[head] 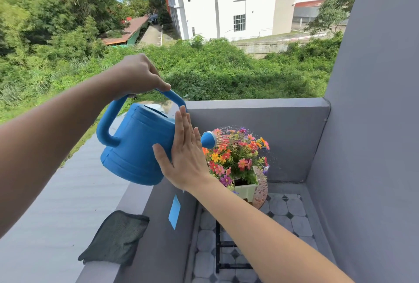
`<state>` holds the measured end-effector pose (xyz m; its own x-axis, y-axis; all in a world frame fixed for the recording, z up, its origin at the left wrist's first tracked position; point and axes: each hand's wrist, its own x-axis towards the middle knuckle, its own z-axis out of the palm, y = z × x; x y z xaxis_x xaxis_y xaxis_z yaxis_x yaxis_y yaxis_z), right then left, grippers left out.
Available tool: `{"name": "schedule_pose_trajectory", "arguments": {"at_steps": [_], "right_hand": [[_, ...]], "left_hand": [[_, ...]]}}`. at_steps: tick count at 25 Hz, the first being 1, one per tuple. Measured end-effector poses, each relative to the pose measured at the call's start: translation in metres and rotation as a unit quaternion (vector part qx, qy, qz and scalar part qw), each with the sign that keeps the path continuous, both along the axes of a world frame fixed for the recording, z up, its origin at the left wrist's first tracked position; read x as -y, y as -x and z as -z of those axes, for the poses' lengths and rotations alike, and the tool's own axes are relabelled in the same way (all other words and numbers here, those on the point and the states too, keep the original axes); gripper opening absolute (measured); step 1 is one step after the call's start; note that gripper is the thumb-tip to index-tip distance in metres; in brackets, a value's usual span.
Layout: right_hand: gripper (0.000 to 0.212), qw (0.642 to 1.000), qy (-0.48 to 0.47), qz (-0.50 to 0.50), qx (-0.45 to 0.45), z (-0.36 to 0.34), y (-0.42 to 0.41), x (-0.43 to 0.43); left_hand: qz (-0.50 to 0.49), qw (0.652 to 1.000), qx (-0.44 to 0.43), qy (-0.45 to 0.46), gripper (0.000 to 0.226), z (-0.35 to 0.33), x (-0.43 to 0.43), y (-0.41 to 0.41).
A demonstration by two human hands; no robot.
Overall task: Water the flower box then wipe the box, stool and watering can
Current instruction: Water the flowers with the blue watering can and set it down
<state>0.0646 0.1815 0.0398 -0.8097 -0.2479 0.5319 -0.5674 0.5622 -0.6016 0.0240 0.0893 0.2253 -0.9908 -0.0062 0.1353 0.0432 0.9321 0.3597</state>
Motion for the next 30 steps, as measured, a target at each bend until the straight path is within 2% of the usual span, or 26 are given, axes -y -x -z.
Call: {"name": "schedule_pose_trajectory", "arguments": {"at_steps": [8, 13, 17, 23, 30], "right_hand": [[0.085, 0.999, -0.024, -0.023, 0.043, 0.014, -0.015, 0.021], [0.086, 0.998, -0.019, -0.023, 0.046, 0.028, -0.031, 0.016], [0.085, 0.999, -0.017, -0.002, 0.031, 0.029, -0.027, 0.006], [0.084, 1.0, 0.001, 0.01, 0.018, 0.015, -0.003, 0.011], [0.08, 0.998, 0.011, -0.027, 0.057, 0.007, 0.015, 0.03]], "left_hand": [[-0.037, 0.998, 0.021, 0.045, 0.029, 0.016, 0.01, -0.012], [-0.025, 0.998, 0.044, 0.041, 0.027, 0.033, 0.009, -0.016], [-0.012, 0.998, 0.056, 0.004, 0.029, 0.035, 0.006, -0.01], [-0.015, 1.0, 0.015, -0.004, 0.03, 0.02, 0.004, 0.004], [-0.04, 0.999, 0.005, 0.01, 0.032, 0.016, 0.024, 0.013]]}}
